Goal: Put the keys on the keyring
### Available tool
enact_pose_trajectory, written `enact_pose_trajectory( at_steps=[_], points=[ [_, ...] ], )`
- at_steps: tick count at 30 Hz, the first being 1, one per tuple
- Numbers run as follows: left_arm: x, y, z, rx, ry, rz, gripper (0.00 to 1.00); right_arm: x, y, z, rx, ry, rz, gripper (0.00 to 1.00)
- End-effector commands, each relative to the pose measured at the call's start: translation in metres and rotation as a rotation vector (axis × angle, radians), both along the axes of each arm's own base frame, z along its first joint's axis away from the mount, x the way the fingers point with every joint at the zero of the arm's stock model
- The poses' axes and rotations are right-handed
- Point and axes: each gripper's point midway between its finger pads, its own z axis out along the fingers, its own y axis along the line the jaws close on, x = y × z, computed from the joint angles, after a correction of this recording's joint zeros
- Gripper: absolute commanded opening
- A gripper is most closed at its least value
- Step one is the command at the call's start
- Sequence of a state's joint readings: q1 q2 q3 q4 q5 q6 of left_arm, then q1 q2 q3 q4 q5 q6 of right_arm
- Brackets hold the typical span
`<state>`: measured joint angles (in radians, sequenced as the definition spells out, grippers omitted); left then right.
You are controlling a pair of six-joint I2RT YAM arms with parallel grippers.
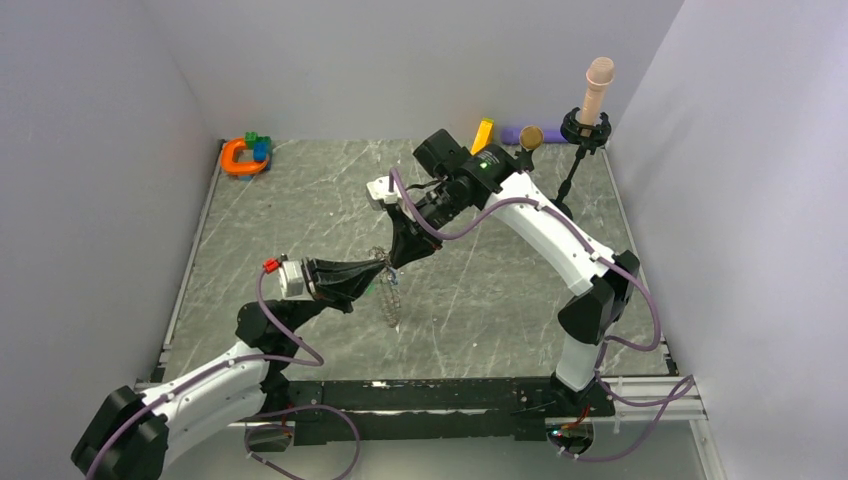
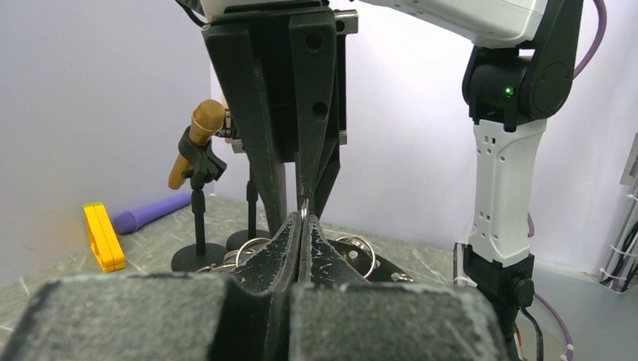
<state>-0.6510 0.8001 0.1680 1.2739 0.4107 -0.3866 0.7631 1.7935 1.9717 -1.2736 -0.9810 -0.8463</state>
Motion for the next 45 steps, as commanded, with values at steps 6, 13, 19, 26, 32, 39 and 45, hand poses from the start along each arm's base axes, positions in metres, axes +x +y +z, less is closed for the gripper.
enact_pose_trajectory(
  at_steps=[6, 13, 19, 26, 32, 39, 45],
  points=[
    [-0.01, 0.0, -0.007, 0.164, -0.012, -0.016, 0.0, 0.009, -0.021, 0.024, 0.035, -0.114, -0.022, 0.37],
    [0.021, -0.006, -0.037, 0.413, 0.213, 0.029, 0.0, 0.023, -0.035, 0.021, 0.017, -0.116, -0.096, 0.51],
    [0.063, -0.024, -0.027, 0.428, 0.321, 0.062, 0.0, 0.073, -0.068, 0.018, -0.014, -0.137, -0.333, 0.54],
    [0.143, -0.042, -0.013, 0.366, 0.39, 0.14, 0.0, 0.082, -0.122, 0.012, -0.002, -0.136, -0.471, 0.55],
    [0.23, -0.055, -0.035, 0.288, 0.423, 0.163, 0.0, 0.065, -0.134, -0.02, 0.03, -0.079, -0.499, 0.56],
    [0.26, -0.052, -0.074, 0.276, 0.456, 0.146, 0.0, 0.042, -0.141, -0.039, 0.039, -0.04, -0.491, 0.56],
    [0.29, -0.05, -0.057, 0.305, 0.482, 0.2, 0.0, 0.04, -0.145, -0.046, 0.067, -0.004, -0.509, 0.56]
  ],
)
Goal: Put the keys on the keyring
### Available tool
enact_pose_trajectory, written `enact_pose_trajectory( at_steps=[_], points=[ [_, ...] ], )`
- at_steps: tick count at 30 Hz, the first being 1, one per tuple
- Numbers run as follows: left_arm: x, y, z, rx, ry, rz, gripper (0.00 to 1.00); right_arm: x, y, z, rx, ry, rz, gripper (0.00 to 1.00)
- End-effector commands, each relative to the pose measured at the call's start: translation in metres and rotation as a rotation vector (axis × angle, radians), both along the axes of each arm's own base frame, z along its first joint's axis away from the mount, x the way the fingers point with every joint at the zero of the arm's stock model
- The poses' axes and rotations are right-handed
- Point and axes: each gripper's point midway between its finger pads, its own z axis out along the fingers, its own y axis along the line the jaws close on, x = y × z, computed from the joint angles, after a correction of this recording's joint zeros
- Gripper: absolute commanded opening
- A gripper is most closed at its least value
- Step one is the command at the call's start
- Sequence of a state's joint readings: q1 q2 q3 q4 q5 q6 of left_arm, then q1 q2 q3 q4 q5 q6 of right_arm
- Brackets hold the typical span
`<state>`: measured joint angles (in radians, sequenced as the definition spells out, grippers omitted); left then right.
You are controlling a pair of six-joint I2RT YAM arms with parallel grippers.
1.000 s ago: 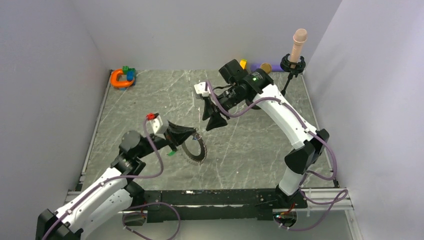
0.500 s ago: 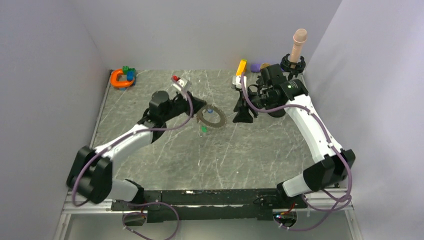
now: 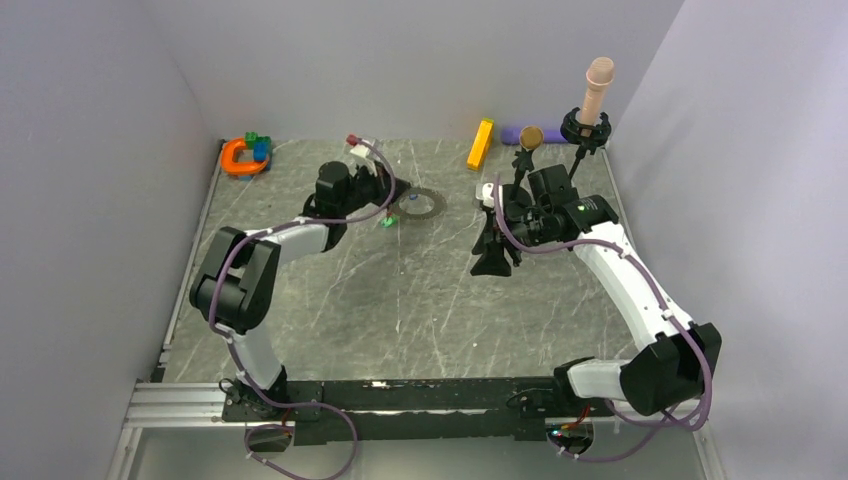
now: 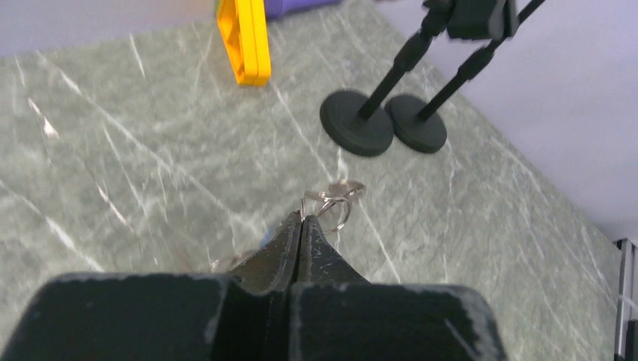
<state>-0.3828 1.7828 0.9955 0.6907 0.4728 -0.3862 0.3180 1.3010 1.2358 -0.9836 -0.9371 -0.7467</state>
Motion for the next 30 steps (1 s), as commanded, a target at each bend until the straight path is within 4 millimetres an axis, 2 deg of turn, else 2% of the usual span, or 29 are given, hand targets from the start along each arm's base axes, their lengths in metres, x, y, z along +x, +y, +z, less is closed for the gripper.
enact_pose_trajectory(
  at_steps=[1, 6, 8, 11, 14, 18, 20, 22, 23, 24, 25, 26, 30],
  points=[
    [0.028, -0.009, 0.075, -0.056, -0.143, -0.001, 0.0, 0.004, 0.003, 0.017, 0.088, -0.053, -0.001, 0.56],
    [0.05, -0.015, 0.067, -0.064, -0.107, -0.006, 0.0, 0.004, -0.002, 0.017, 0.106, -0.057, -0.023, 0.56],
    [0.05, -0.013, 0.063, -0.078, -0.101, -0.001, 0.0, 0.003, -0.003, 0.015, 0.111, -0.051, -0.028, 0.56],
    [0.043, -0.011, 0.045, -0.04, -0.058, -0.012, 0.0, 0.002, -0.005, 0.015, 0.118, -0.054, -0.034, 0.57],
    [0.021, -0.003, 0.003, 0.023, 0.047, -0.02, 0.01, 0.001, -0.007, 0.015, 0.125, -0.056, -0.041, 0.57],
    [-0.025, 0.018, -0.064, 0.101, 0.206, -0.01, 0.12, -0.002, -0.009, 0.014, 0.142, -0.057, -0.044, 0.57],
    [-0.05, 0.028, -0.088, 0.118, 0.255, -0.008, 0.17, -0.002, -0.01, 0.015, 0.148, -0.058, -0.044, 0.57],
    [-0.07, 0.039, -0.098, 0.121, 0.273, 0.013, 0.27, -0.003, -0.01, 0.017, 0.155, -0.06, -0.046, 0.57],
    [-0.078, 0.044, -0.099, 0.125, 0.276, 0.024, 0.41, -0.004, -0.01, 0.018, 0.159, -0.063, -0.045, 0.57],
    [-0.086, 0.049, -0.096, 0.135, 0.278, 0.03, 0.84, -0.004, -0.01, 0.019, 0.161, -0.064, -0.045, 0.57],
    [-0.09, 0.054, -0.088, 0.14, 0.264, 0.038, 0.97, -0.005, -0.011, 0.019, 0.162, -0.063, -0.047, 0.57],
    [-0.095, 0.059, -0.079, 0.148, 0.251, 0.049, 0.99, -0.006, -0.011, 0.019, 0.164, -0.064, -0.046, 0.57],
    [-0.109, 0.084, -0.024, 0.176, 0.13, 0.13, 0.99, -0.008, -0.013, 0.014, 0.153, -0.071, -0.057, 0.58]
  ],
)
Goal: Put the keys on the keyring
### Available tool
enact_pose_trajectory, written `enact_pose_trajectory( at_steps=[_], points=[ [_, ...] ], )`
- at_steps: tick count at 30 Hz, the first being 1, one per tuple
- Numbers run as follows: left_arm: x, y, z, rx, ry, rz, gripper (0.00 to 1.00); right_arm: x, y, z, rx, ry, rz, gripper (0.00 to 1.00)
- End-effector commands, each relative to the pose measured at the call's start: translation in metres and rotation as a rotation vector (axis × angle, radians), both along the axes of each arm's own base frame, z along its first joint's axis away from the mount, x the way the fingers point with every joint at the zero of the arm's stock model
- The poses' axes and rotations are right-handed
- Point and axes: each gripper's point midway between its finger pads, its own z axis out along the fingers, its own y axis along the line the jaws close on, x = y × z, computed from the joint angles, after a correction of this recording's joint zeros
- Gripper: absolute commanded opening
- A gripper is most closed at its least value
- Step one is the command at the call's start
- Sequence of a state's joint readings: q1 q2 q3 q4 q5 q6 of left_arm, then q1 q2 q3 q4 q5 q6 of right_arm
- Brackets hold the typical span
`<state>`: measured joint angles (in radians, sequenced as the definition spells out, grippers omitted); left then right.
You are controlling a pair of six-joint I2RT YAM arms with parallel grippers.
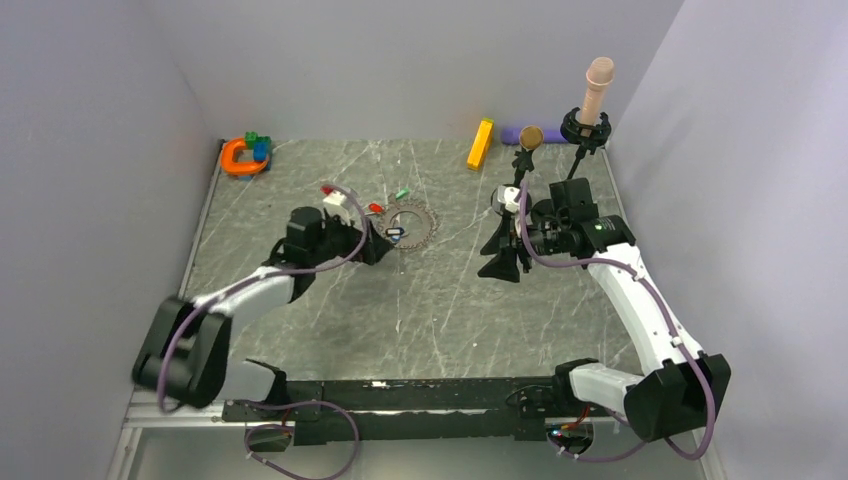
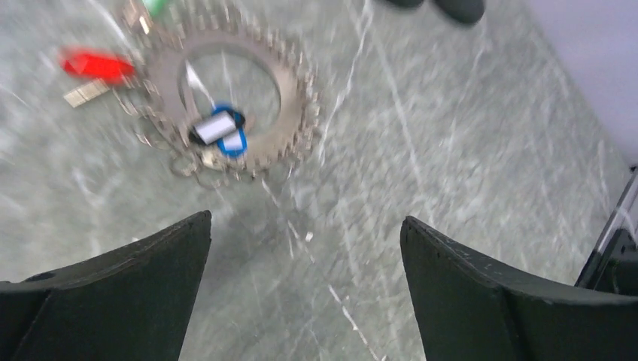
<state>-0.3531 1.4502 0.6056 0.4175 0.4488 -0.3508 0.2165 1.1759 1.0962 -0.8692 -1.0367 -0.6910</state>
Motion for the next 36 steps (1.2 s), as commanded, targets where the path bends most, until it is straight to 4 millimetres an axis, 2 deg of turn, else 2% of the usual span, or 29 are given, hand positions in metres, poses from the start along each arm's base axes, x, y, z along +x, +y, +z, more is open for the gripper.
enact_pose_trajectory(
  at_steps=[1, 4, 7, 8, 9, 10, 11, 13, 15, 17, 21, 25, 29, 31, 33, 36],
  points=[
    [-0.007, 0.03, 0.066, 0.048, -0.182, 0.085, 0.99, -0.003, 0.001, 0.008, 0.035, -0.052, 0.007, 0.58],
    [-0.023, 0.05, 0.103, -0.006, -0.251, 0.134, 0.99, -0.005, -0.003, 0.003, 0.015, -0.065, -0.007, 0.58],
    [-0.045, 0.064, 0.132, -0.164, -0.241, 0.16, 0.99, -0.005, -0.009, 0.001, -0.018, -0.085, -0.041, 0.59],
    [-0.053, 0.068, 0.143, -0.243, -0.222, 0.161, 0.99, -0.001, -0.012, 0.002, -0.031, -0.096, -0.068, 0.62],
    [-0.06, 0.073, 0.157, -0.324, -0.218, 0.159, 0.99, 0.003, -0.016, 0.005, -0.046, -0.105, -0.106, 0.84],
    [-0.07, 0.075, 0.169, -0.393, -0.219, 0.14, 0.99, 0.009, -0.022, 0.01, -0.063, -0.113, -0.158, 0.98],
    [-0.079, 0.077, 0.178, -0.427, -0.22, 0.125, 0.99, 0.017, -0.029, 0.015, -0.079, -0.127, -0.217, 1.0],
    [-0.083, 0.094, 0.189, -0.36, -0.252, 0.202, 1.0, 0.032, -0.046, 0.029, -0.089, -0.126, -0.371, 1.0],
    [-0.089, 0.113, 0.178, -0.204, -0.224, 0.296, 0.99, 0.039, -0.061, 0.046, -0.087, -0.142, -0.47, 1.0],
    [-0.099, 0.126, 0.173, -0.098, -0.223, 0.348, 0.99, 0.038, -0.074, 0.068, -0.083, -0.192, -0.528, 1.0],
    [-0.123, 0.132, 0.183, -0.024, -0.253, 0.348, 0.99, 0.034, -0.096, 0.109, -0.061, -0.248, -0.685, 1.0],
    [-0.143, 0.127, 0.214, -0.054, -0.332, 0.333, 0.99, 0.033, -0.122, 0.149, 0.009, -0.275, -0.888, 1.0],
    [-0.155, 0.122, 0.247, -0.085, -0.408, 0.302, 0.99, 0.018, -0.118, 0.183, 0.095, -0.306, -0.869, 1.0],
    [-0.16, 0.121, 0.255, -0.079, -0.433, 0.295, 1.0, 0.012, -0.114, 0.194, 0.14, -0.31, -0.836, 1.0],
    [-0.162, 0.123, 0.256, -0.061, -0.435, 0.295, 0.99, 0.009, -0.115, 0.197, 0.176, -0.303, -0.842, 1.0],
    [-0.168, 0.125, 0.254, -0.032, -0.434, 0.305, 0.99, 0.012, -0.121, 0.191, 0.212, -0.268, -0.91, 1.0]
  ],
)
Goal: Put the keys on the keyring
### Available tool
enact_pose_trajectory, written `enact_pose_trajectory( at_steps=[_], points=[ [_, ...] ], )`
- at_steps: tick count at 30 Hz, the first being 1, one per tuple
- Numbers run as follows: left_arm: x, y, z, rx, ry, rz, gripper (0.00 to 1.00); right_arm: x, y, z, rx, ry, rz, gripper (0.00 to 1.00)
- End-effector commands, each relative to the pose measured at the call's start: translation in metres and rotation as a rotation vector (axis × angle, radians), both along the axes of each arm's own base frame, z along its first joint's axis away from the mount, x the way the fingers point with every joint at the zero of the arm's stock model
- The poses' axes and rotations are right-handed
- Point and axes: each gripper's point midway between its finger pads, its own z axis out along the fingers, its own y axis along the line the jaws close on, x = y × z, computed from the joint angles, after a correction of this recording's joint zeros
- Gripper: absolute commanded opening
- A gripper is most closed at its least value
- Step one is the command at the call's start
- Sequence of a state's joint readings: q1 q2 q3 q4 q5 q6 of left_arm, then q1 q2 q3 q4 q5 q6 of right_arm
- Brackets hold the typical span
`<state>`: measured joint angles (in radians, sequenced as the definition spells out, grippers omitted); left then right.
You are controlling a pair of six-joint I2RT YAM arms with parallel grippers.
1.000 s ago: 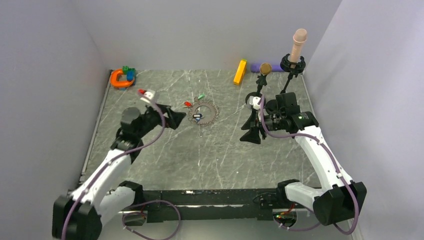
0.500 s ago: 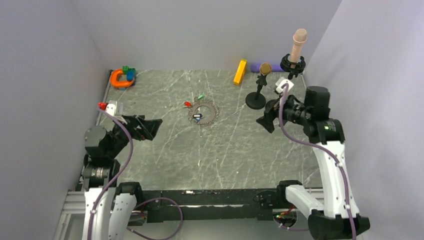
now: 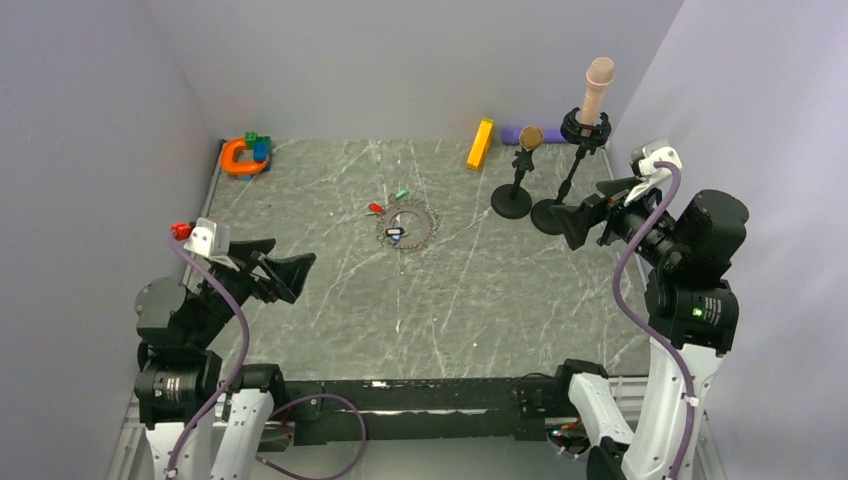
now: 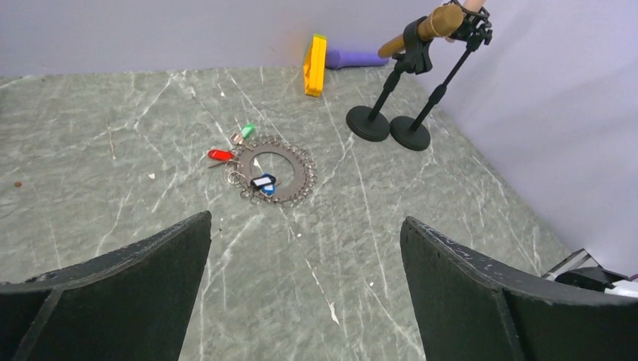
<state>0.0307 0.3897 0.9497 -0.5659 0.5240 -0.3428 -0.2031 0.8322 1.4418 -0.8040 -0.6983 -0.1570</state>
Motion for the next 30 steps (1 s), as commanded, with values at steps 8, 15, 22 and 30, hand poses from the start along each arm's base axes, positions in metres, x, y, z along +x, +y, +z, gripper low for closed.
enact_pose_trajectory(
  at_steps=[8, 15, 22, 30],
  points=[
    [-0.008, 0.014, -0.027, 0.077, 0.045, 0.07, 0.99, 0.004, 0.002, -0.02, 0.181, 0.077, -0.028, 1.0],
    [-0.005, 0.011, -0.038, 0.042, 0.055, 0.064, 1.0, 0.01, 0.001, -0.036, 0.195, 0.115, -0.016, 1.0],
    [0.002, 0.011, -0.042, 0.03, 0.055, 0.067, 0.99, 0.015, -0.003, -0.039, 0.2, 0.118, -0.03, 1.0],
    [0.01, 0.008, -0.047, 0.033, 0.06, 0.046, 0.99, 0.021, -0.01, -0.05, 0.207, 0.139, -0.054, 1.0]
  ],
)
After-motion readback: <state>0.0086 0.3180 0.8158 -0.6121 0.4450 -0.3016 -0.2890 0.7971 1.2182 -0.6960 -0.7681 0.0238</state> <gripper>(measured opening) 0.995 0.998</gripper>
